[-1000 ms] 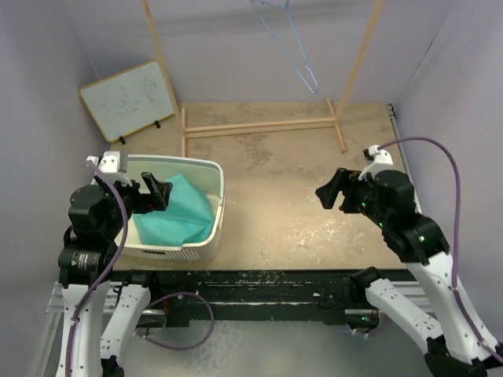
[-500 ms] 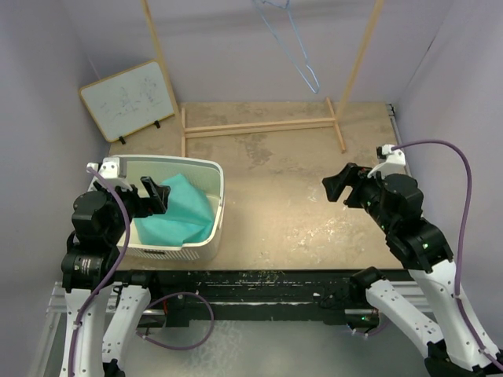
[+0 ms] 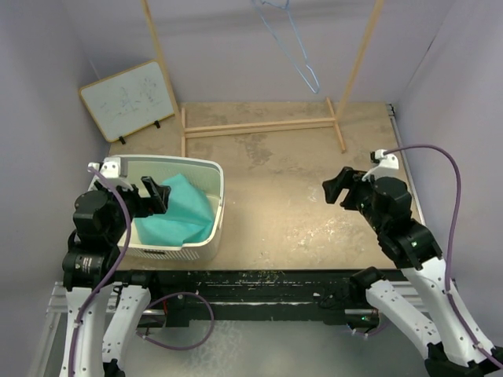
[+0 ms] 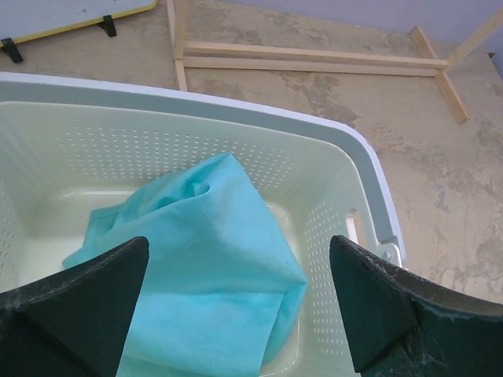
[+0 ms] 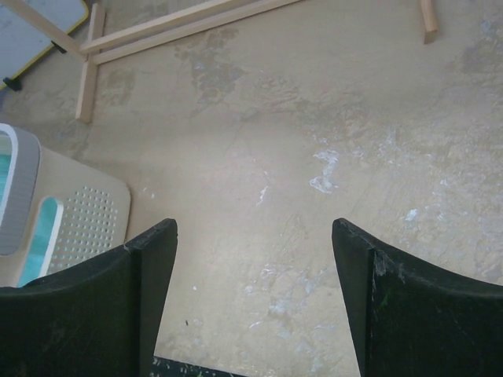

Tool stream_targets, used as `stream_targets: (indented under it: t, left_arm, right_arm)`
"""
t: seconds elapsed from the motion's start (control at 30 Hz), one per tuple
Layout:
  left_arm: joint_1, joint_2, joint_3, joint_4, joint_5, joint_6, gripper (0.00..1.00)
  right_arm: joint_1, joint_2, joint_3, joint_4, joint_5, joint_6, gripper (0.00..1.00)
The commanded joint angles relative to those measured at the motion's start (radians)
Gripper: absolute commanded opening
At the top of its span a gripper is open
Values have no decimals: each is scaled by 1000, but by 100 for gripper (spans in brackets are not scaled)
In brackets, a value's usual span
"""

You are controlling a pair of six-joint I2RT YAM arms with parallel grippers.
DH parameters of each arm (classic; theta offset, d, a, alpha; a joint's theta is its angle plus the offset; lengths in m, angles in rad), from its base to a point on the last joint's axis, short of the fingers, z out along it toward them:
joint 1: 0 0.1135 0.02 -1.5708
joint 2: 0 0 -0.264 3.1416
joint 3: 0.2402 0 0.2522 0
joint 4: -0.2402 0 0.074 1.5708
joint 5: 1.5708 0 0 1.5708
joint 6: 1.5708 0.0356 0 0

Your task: Remove the t-shirt from the hanger

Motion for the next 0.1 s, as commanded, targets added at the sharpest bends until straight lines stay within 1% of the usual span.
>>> stream_targets:
  t: [0.0, 0.07]
  left_arm:
    - [-1, 6, -2, 57, 5, -11, 99]
    - [-1, 7, -3, 58, 8, -10, 99]
  right_arm:
    - [3, -14, 0, 70, 18, -21, 82]
    - [3, 2, 7, 59, 16, -20, 82]
